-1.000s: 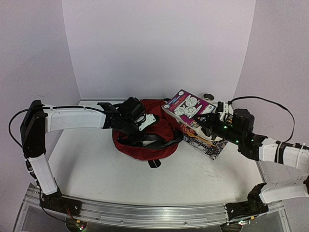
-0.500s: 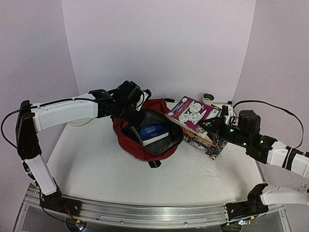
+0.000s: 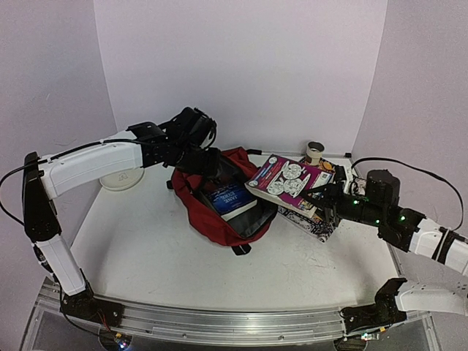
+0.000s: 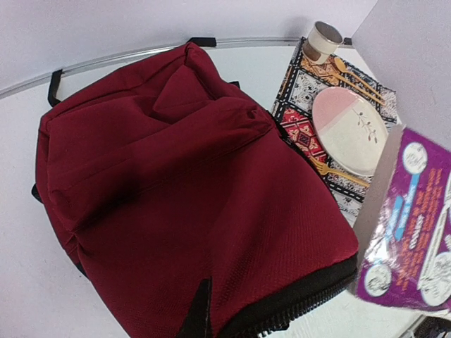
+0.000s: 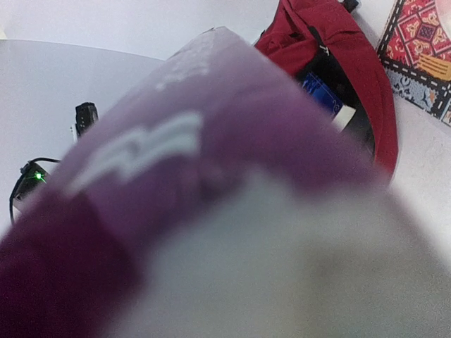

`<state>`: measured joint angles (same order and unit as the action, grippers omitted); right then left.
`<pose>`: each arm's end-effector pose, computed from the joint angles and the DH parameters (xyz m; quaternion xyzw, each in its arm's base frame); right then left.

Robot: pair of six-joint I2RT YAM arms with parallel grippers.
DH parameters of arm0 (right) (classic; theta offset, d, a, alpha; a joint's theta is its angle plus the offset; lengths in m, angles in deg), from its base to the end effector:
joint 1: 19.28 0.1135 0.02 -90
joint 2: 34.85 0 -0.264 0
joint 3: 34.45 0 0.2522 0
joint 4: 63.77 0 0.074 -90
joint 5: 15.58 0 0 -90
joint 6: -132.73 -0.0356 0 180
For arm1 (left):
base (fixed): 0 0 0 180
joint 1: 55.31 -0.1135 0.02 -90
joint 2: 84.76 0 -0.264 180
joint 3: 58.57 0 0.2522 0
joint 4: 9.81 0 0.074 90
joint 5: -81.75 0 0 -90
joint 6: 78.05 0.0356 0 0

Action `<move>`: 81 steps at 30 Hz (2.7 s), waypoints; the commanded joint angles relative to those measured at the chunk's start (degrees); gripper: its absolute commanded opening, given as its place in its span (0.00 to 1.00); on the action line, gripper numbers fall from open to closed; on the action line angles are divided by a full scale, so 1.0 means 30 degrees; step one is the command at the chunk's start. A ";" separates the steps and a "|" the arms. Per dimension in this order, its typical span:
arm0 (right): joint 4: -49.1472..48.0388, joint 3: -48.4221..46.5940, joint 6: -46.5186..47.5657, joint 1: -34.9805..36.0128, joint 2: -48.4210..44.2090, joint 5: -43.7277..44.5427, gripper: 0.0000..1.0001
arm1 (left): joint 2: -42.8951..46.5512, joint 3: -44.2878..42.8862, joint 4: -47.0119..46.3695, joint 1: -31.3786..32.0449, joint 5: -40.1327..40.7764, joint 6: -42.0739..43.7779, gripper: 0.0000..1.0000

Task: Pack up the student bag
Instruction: Pick up the largest pocket of the bag from the student bag, then place the book in the largest pocket of the bag.

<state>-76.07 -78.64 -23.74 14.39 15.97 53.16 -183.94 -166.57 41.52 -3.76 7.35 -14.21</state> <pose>0.1679 0.1274 0.2996 0.0551 0.6715 0.6381 0.3726 0.2507 -0.3004 0.3396 0.1460 0.8967 -0.1535 0.3886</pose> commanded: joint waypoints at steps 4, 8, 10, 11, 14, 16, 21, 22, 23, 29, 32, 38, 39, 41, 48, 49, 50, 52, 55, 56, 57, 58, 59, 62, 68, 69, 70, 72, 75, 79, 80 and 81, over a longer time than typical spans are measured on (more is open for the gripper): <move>-0.1393 0.0126 -0.0253 0.0401 0.0245 -0.2172 0.00 | 0.0976 -0.1586 -0.0433 0.0102 -0.0880 -0.3165 0.00; -0.1220 0.0743 -0.0658 0.0565 0.0314 -0.2119 0.00 | 0.0641 -0.1720 -0.0458 0.0108 -0.1777 -0.3686 0.00; -0.1303 0.0883 -0.0747 0.0583 0.0663 -0.1776 0.00 | 0.0639 -0.1660 -0.0480 0.0102 -0.2146 -0.3805 0.00; -0.1431 0.0878 -0.0877 0.0584 0.0938 -0.1593 0.00 | 0.0721 -0.1582 -0.0492 0.0102 -0.2274 -0.3861 0.00; -0.3018 0.0766 -0.1534 0.0614 0.2255 -0.1680 0.00 | 0.1022 -0.1252 -0.0511 0.0102 -0.2570 -0.3864 0.00; -0.4180 0.0489 -0.1923 0.0704 0.3415 -0.1722 0.00 | 0.1111 -0.1068 -0.0514 0.0102 -0.2932 -0.3861 0.00; -0.6267 -0.1145 -0.2345 0.1042 0.6015 -0.1632 0.00 | 0.1229 -0.0516 -0.0544 0.0137 -0.4122 -0.4123 0.00; -0.6648 -0.1443 -0.2512 0.1050 0.6473 -0.1575 0.00 | 0.1317 -0.0412 -0.0555 0.0157 -0.4236 -0.4124 0.00; -0.7016 -0.1696 -0.2708 0.1052 0.6780 -0.1478 0.00 | 0.1422 -0.0293 -0.0558 0.0173 -0.4317 -0.4078 0.00; -0.7668 -0.3447 -0.3116 0.1054 0.7802 -0.1534 0.00 | 0.1842 0.0568 -0.0570 0.0194 -0.4387 -0.3618 0.00; -0.7638 -0.3928 -0.3155 0.1053 0.8215 -0.1640 0.00 | 0.1889 0.0811 -0.0572 0.0219 -0.4656 -0.3566 0.00; -0.8900 -0.4119 -0.3844 0.1216 1.0199 -0.1273 0.00 | 0.2018 0.0497 -0.0847 0.0308 -0.5135 -0.3634 0.00; -0.9233 -0.4149 -0.3925 0.1270 1.0611 -0.1177 0.00 | 0.2091 0.0471 -0.0935 0.0307 -0.5124 -0.3755 0.00; -1.0043 -0.4096 -0.4117 0.1414 1.1398 -0.0948 0.00 | 0.2310 0.0520 -0.1311 0.0307 -0.5136 -0.4101 0.00; -1.2270 -0.3479 -0.4701 0.1781 1.3661 0.0349 0.00 | 0.3018 0.1594 -0.3363 0.0359 -0.6788 -0.5599 0.00; -1.2356 -0.3571 -0.4707 0.1829 1.3933 0.0502 0.00 | 0.3147 0.1853 -0.3368 0.0365 -0.6818 -0.5584 0.00; -1.2370 -0.3741 -0.4752 0.1888 1.4149 0.0560 0.00 | 0.3318 0.2155 -0.3380 0.0365 -0.6807 -0.5579 0.00; -1.2321 -0.4392 -0.4820 0.1988 1.4689 0.0516 0.00 | 0.3779 0.2881 -0.3385 0.0367 -0.6798 -0.5562 0.00; -1.1649 -0.5791 -0.4883 0.2286 1.5632 0.0081 0.00 | 0.4607 0.3874 -0.3385 0.0366 -0.6385 -0.5652 0.00; -1.1489 -0.6063 -0.4932 0.2442 1.5934 -0.0040 0.00 | 0.4844 0.4161 -0.3385 0.0366 -0.6007 -0.5697 0.00; -1.1349 -0.6231 -0.4988 0.2600 1.6180 -0.0102 0.00 | 0.5080 0.4349 -0.3385 0.0366 -0.5678 -0.5750 0.00; -1.1199 -0.6327 -0.5061 0.2753 1.6402 -0.0140 0.00 | 0.5344 0.4484 -0.3385 0.0366 -0.5295 -0.5818 0.00; -1.1051 -0.6273 -0.5178 0.2878 1.6603 -0.0188 0.00 | 0.5645 0.4590 -0.3386 0.0364 -0.4679 -0.5935 0.00; -1.1002 -0.5617 -0.5407 0.3145 1.6874 -0.0291 0.00 | 0.6249 0.4897 -0.3410 0.0363 -0.3219 -0.6295 0.00; -1.0852 -0.5294 -0.5245 0.3399 1.7498 -0.0516 0.00 | 0.6435 0.4860 -0.3553 0.0371 -0.4186 -0.5413 0.00; -1.0827 -0.5677 -0.5165 0.3495 1.7702 -0.0473 0.00 | 0.6470 0.4988 -0.3560 0.0378 -0.4621 -0.5303 0.00; -1.0761 -0.6178 -0.5077 0.3635 1.7936 -0.0347 0.00 | 0.6550 0.5180 -0.3563 0.0372 -0.4898 -0.5263 0.00; -1.0673 -0.7118 -0.5051 0.3977 1.8500 -0.0023 0.00 | 0.6761 0.5677 -0.3561 0.0373 -0.5129 -0.5313 0.00; -1.0563 -0.8754 -0.5487 0.4414 1.9469 0.0464 0.00 | 0.7220 0.6360 -0.3562 0.0366 -0.5845 -0.5600 0.00; -1.0521 -1.0265 -0.6288 0.5039 2.0754 0.1497 0.00 | 0.7990 0.7710 -0.3590 0.0366 -0.6386 -0.5998 0.00; -1.0337 -1.0573 -0.6388 0.5150 2.0954 0.1812 0.00 | 0.8314 0.8055 -0.3590 0.0366 -0.6440 -0.6165 0.00; -1.0114 -1.0834 -0.6466 0.5240 2.1207 0.2173 0.01 | 0.8578 0.8502 -0.3590 0.0366 -0.6482 -0.6329 0.00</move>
<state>-104.94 -106.08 -41.81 28.28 77.53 56.15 -163.59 -143.85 33.83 -3.13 -9.33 -31.63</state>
